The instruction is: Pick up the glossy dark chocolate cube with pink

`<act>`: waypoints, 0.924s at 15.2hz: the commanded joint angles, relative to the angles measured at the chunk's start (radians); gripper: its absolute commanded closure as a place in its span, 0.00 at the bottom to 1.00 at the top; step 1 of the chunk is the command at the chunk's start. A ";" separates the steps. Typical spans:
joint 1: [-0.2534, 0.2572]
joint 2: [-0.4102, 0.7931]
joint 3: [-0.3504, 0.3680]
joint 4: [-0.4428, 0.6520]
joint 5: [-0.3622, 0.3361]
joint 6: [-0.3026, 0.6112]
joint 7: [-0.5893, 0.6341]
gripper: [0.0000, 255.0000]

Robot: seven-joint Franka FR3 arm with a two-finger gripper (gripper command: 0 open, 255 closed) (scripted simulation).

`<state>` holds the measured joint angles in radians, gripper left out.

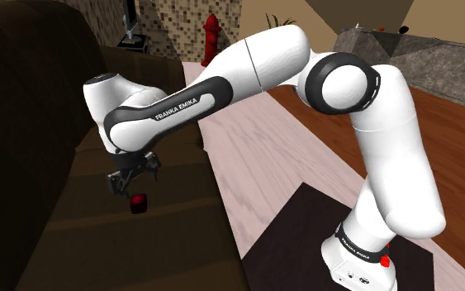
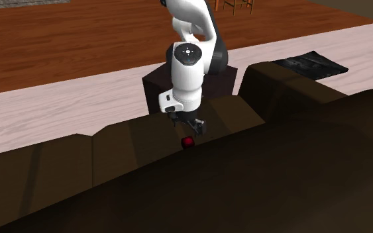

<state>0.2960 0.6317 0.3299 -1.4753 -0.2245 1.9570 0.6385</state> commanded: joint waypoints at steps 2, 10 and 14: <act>0.029 0.077 -0.009 0.082 -0.017 -0.012 0.011 0.00; 0.033 0.120 -0.018 0.063 -0.030 0.049 0.019 0.00; 0.033 0.121 -0.018 0.063 -0.030 0.049 0.018 1.00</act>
<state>0.3292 0.7514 0.3122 -1.4121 -0.2540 2.0059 0.6568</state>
